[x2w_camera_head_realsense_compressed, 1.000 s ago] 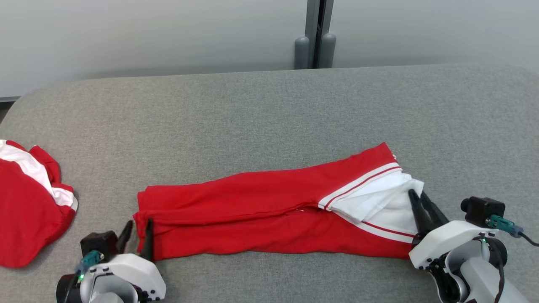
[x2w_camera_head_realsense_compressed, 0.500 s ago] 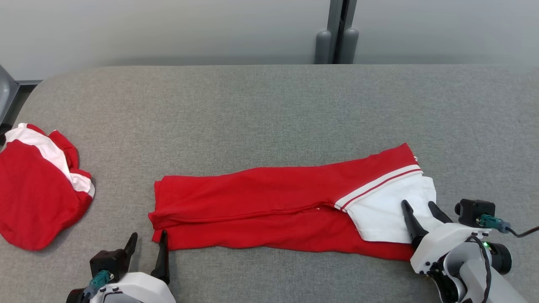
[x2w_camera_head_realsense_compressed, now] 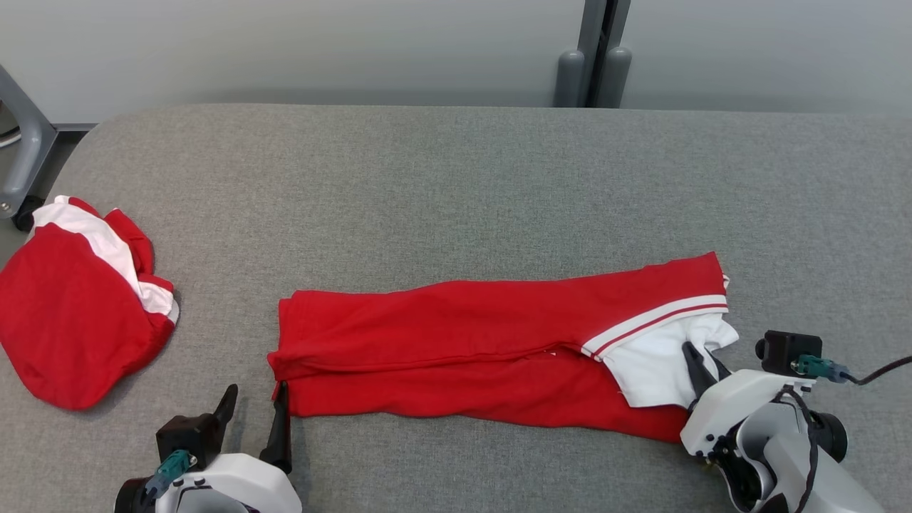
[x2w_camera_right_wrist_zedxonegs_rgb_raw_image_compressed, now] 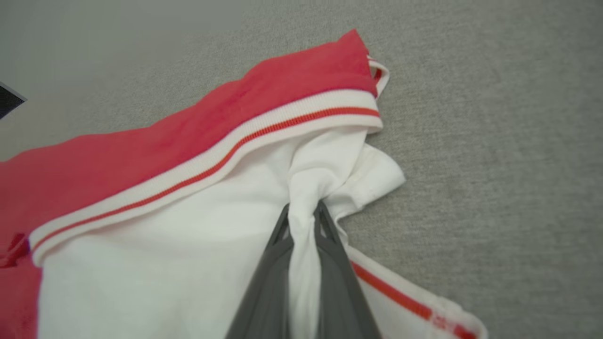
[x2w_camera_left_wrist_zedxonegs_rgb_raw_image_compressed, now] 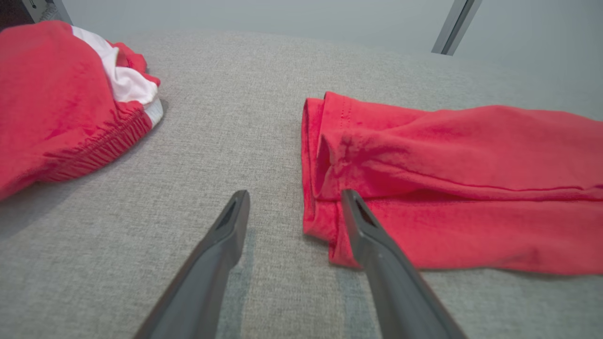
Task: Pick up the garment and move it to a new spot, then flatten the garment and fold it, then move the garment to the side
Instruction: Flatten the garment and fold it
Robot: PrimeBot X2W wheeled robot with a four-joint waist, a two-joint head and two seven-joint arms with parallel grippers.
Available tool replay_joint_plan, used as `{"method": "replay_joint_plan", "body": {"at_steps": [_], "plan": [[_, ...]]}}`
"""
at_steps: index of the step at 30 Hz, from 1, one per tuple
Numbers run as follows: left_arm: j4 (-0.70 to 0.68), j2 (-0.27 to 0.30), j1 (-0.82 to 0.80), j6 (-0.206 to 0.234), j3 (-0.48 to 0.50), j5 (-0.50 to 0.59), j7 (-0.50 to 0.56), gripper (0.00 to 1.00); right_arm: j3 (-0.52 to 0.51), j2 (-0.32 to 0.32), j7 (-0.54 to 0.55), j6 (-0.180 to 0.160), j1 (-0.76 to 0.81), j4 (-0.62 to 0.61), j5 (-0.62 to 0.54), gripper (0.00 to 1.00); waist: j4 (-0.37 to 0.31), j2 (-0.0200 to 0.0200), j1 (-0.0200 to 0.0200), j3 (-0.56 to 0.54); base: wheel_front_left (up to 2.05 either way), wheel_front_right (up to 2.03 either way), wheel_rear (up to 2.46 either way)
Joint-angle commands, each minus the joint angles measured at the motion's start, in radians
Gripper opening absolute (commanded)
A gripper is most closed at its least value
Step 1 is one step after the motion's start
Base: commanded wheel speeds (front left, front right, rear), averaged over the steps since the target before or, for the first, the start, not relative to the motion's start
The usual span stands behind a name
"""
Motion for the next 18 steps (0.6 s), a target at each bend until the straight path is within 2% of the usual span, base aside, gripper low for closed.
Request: {"method": "replay_joint_plan", "body": {"at_steps": [1, 8, 14, 18], "plan": [[-0.003, 0.003, -0.013, -0.005, 0.0, -0.005, -0.001, 1.0, 0.007, 0.006, 0.003, 0.001, 0.029, 0.024, 0.013, 0.0, -0.001, -0.0001, 0.0, -0.001, 0.0, 0.0, 0.0], [0.001, 0.003, 0.001, -0.006, -0.008, -0.005, -0.001, 1.0, -0.066, -0.066, -0.091, -0.001, -0.016, 0.033, 0.044, 0.0, -0.019, -0.0001, 0.0, -0.019, 0.0, 0.0, 0.0], [0.004, 0.003, 0.007, -0.005, -0.027, -0.018, -0.001, 1.0, -0.148, -0.115, -0.104, 0.0, -0.034, -0.02, 0.013, 0.0, -0.052, -0.0001, 0.0, -0.031, 0.0, 0.0, 0.0], [0.001, 0.004, 0.002, 0.001, -0.051, -0.033, -0.001, 1.0, -0.167, -0.089, -0.104, 0.001, -0.007, -0.111, -0.033, 0.0, -0.071, -0.0001, 0.0, -0.034, 0.0, 0.0, 0.0]]}}
